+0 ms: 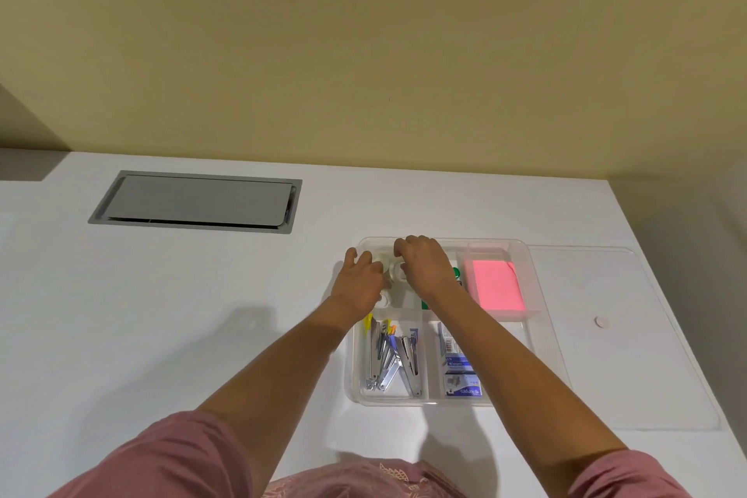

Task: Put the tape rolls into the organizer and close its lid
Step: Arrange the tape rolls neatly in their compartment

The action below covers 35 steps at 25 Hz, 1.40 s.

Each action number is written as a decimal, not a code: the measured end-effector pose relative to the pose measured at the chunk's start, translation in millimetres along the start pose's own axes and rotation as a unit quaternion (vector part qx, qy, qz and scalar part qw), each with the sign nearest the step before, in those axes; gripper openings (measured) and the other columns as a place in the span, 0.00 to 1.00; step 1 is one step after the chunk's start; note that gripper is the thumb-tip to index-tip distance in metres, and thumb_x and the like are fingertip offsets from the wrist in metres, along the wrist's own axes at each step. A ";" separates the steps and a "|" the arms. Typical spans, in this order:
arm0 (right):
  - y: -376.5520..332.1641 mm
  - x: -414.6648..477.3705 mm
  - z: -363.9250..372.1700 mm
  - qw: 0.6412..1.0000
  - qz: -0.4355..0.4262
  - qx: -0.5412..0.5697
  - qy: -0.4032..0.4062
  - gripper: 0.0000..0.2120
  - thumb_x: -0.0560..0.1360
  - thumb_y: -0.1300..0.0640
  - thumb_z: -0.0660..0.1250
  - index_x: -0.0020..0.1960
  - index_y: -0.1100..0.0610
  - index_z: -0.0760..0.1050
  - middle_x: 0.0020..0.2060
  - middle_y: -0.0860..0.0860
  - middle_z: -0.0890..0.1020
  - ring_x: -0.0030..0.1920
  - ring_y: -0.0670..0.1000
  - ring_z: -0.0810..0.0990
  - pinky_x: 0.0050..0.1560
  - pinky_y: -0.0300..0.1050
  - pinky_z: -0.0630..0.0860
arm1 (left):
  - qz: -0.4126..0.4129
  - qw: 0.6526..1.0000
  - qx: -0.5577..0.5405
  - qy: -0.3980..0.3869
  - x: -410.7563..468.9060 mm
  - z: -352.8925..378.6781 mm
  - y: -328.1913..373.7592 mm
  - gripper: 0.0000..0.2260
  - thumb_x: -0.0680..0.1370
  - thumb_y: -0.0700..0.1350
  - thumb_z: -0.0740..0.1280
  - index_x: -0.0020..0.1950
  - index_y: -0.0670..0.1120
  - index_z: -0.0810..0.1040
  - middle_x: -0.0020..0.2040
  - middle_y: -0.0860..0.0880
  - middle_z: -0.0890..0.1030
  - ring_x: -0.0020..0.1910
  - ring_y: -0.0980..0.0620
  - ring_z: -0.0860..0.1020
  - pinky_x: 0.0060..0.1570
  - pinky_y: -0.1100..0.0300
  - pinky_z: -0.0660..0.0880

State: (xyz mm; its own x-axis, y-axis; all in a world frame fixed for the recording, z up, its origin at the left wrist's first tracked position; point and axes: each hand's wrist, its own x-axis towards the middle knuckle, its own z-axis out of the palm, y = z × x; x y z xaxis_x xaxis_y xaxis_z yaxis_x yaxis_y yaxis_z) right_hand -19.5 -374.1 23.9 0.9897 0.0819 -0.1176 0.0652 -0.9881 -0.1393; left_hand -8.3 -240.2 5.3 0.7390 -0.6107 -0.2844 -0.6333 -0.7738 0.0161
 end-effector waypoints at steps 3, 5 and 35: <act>0.5 -0.5 -1.0 1.000 -0.010 0.003 -0.003 0.12 0.73 0.70 0.63 0.56 0.63 0.74 0.51 0.61 0.81 0.51 0.61 0.78 0.52 0.49 0.71 | 0.008 1.000 -0.001 -0.001 0.0 0.1 -2.7 0.15 0.79 0.40 0.61 0.63 0.54 0.77 0.60 0.48 0.78 0.64 0.46 0.66 0.70 0.48 0.52; -1.8 -2.1 0.6 1.000 -0.020 -0.005 -0.019 0.12 0.73 0.69 0.63 0.56 0.63 0.74 0.52 0.61 0.80 0.52 0.61 0.78 0.52 0.49 0.71 | 0.003 1.000 0.000 0.007 0.2 -1.8 -3.6 0.16 0.79 0.39 0.62 0.62 0.53 0.78 0.60 0.49 0.77 0.65 0.46 0.66 0.70 0.48 0.52; 5.5 10.0 27.9 0.988 0.001 -0.149 -0.040 0.07 0.73 0.54 0.67 0.45 0.55 0.82 0.48 0.52 0.80 0.55 0.56 0.74 0.61 0.49 0.65 | -0.023 0.999 0.038 0.019 34.8 -1.3 -5.2 0.16 0.78 0.46 0.63 0.66 0.50 0.72 0.62 0.47 0.75 0.64 0.45 0.69 0.68 0.48 0.58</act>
State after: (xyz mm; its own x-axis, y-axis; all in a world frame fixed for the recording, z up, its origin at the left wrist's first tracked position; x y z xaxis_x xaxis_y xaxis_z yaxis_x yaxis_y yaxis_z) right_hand -12.8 -375.1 -5.4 0.9774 0.0785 -0.1965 0.1099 -0.9819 0.1544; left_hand 21.0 -257.7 -3.4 0.7751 -0.5816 -0.2470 -0.6128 -0.7872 -0.0694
